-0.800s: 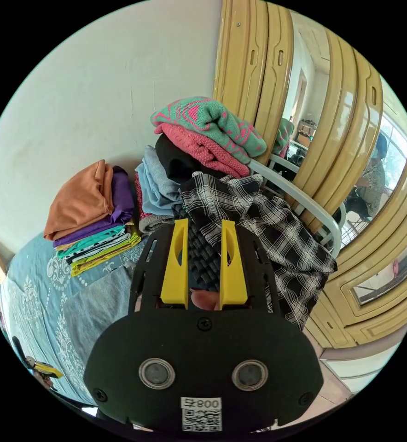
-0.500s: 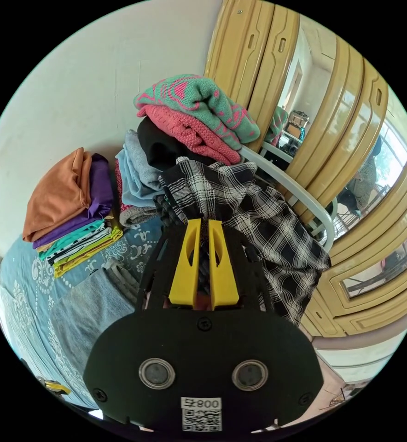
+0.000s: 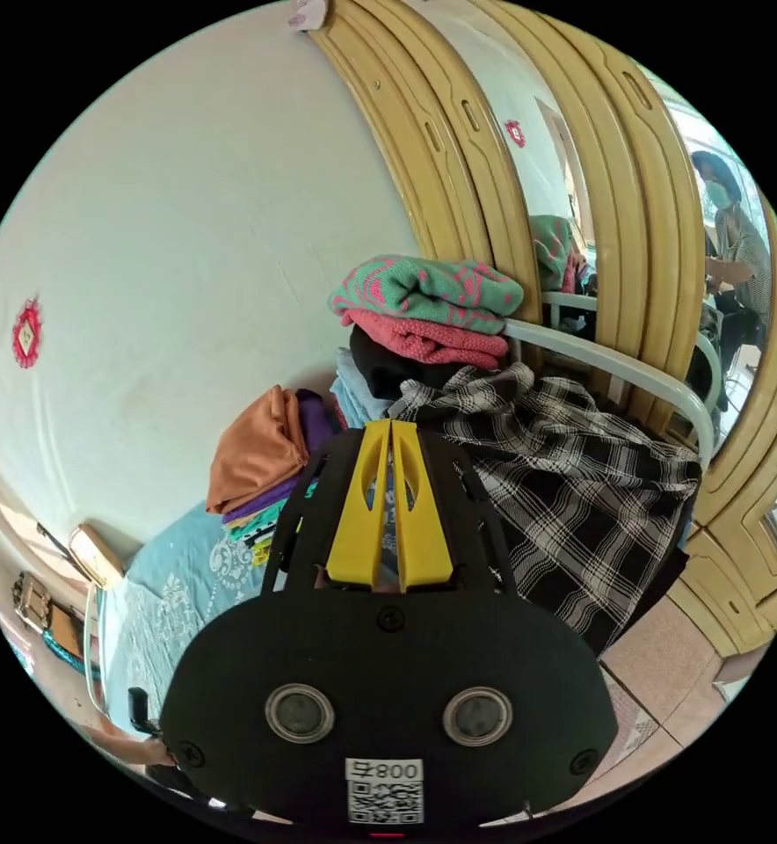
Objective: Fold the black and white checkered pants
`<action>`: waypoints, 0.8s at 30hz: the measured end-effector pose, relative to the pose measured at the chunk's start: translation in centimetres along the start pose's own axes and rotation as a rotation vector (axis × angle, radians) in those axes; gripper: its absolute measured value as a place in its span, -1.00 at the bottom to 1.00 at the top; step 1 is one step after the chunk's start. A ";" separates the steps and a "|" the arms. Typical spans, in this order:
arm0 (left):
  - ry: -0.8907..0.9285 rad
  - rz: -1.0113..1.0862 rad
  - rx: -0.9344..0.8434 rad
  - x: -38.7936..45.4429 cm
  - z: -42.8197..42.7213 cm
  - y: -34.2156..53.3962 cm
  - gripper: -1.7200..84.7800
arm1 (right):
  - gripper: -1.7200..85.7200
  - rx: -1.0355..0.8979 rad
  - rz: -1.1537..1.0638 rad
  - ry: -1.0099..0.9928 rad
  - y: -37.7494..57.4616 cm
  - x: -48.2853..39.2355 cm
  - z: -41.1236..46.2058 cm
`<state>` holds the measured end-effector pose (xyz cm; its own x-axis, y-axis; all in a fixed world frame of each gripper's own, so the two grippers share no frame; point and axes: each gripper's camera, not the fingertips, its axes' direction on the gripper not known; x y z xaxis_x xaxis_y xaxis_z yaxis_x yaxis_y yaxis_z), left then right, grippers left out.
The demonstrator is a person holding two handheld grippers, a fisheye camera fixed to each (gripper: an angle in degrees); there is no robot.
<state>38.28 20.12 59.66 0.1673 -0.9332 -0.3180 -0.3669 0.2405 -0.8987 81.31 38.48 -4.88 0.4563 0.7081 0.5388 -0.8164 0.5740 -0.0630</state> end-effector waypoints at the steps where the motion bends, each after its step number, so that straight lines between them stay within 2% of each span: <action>1: -0.002 0.002 0.003 0.1 -0.4 0.4 -0.96 | -0.97 0.008 0.006 -0.035 0.4 -0.2 -0.7; 6: -0.005 0.022 0.034 1.6 -3.5 4.6 -0.96 | -0.97 0.082 -0.021 -0.266 3.2 -3.4 -7.4; 13: 0.011 0.071 0.115 4.8 -8.0 10.8 -0.96 | -0.97 0.172 -0.165 -0.469 6.6 -10.7 -16.5; 22: -0.003 0.162 0.309 9.9 -16.8 21.6 -0.95 | -0.96 0.244 -0.354 -0.675 12.7 -22.0 -28.8; 24: -0.027 0.202 0.399 11.7 -19.7 24.8 -0.93 | -0.96 0.266 -0.365 -0.743 14.6 -24.3 -31.6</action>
<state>13.15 9.89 39.64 0.1543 -0.8508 -0.5022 -0.0142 0.5064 -0.8622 69.50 42.64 -45.40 0.4321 -0.0068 0.9018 -0.7621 0.5319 0.3692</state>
